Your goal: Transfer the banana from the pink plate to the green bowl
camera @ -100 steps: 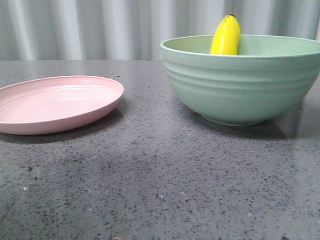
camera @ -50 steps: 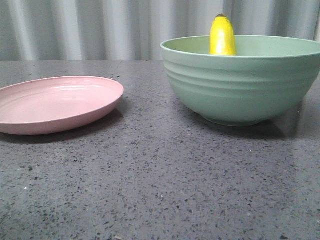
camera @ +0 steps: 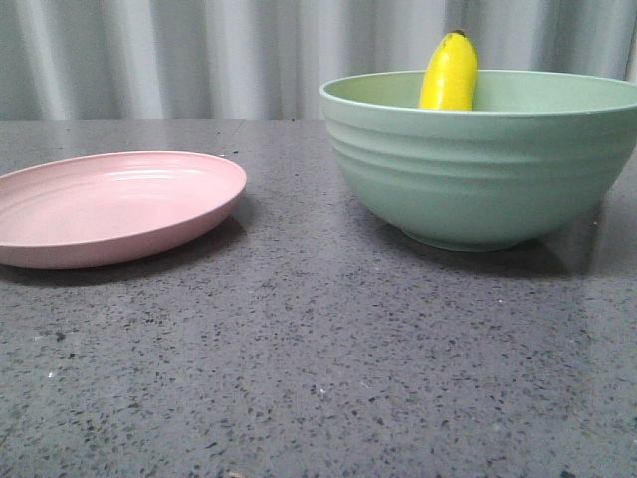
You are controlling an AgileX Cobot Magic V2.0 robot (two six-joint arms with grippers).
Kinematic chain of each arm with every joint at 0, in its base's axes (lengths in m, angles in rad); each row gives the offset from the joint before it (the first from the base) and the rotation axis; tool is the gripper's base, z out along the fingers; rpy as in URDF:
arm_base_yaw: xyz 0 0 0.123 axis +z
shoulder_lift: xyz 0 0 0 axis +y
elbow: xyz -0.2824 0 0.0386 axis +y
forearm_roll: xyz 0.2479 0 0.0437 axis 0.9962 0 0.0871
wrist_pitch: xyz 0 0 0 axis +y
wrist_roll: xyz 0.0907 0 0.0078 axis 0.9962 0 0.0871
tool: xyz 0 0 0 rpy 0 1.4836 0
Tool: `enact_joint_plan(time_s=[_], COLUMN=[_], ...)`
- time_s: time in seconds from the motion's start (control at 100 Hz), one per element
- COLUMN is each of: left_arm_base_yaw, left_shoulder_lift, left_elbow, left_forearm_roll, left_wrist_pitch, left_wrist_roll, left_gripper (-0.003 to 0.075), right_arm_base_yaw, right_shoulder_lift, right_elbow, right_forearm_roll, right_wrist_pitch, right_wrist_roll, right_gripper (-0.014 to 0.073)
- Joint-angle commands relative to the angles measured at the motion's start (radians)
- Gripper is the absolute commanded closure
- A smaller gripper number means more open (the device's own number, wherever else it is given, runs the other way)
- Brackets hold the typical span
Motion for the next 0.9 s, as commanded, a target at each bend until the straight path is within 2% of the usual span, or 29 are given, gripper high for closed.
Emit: enact_joint_plan(time_s=[0.0,0.41,0.51,0.58,0.77,0.89], left_arm_base_yaw=[-0.004,-0.004,0.01,0.049,0.266,0.428], left_shoulder_lift=[0.009,0.009,0.009,0.009,0.009,0.009], left_elbow=[-0.025,-0.023,-0.003,0.028,0.155,0.23], left_forearm_roll=[-0.014,-0.012,0.086,0.12,0.118,0.116], left_wrist_pitch=[-0.076,-0.076,-0.103,-0.203,-0.646,-0.763], left_wrist_roll=[-0.007,-0.007,-0.007,-0.007,-0.007,-0.046], left_gripper=[0.0741,0.0741,0.0741,0.0741,0.0741,0.0741], right_arm_base_yaw=[-0.002,-0.002,-0.002,-0.002,-0.002,-0.002], right_shoulder_lift=[-0.016,-0.016,-0.016,-0.016,-0.016,-0.016], right_elbow=[-0.023,-0.023,-0.023,-0.023,-0.023,-0.023], right_forearm_roll=[0.0,0.0,0.0,0.0,0.0,0.0], right_wrist_pitch=[-0.076,-0.076,-0.076,-0.076,-0.076,-0.076], right_wrist_roll=[-0.01,-0.01,-0.01,-0.01,-0.01,-0.01], right_gripper=[0.0665,0.0665,0.0665,0.0665,0.0665,0.0665])
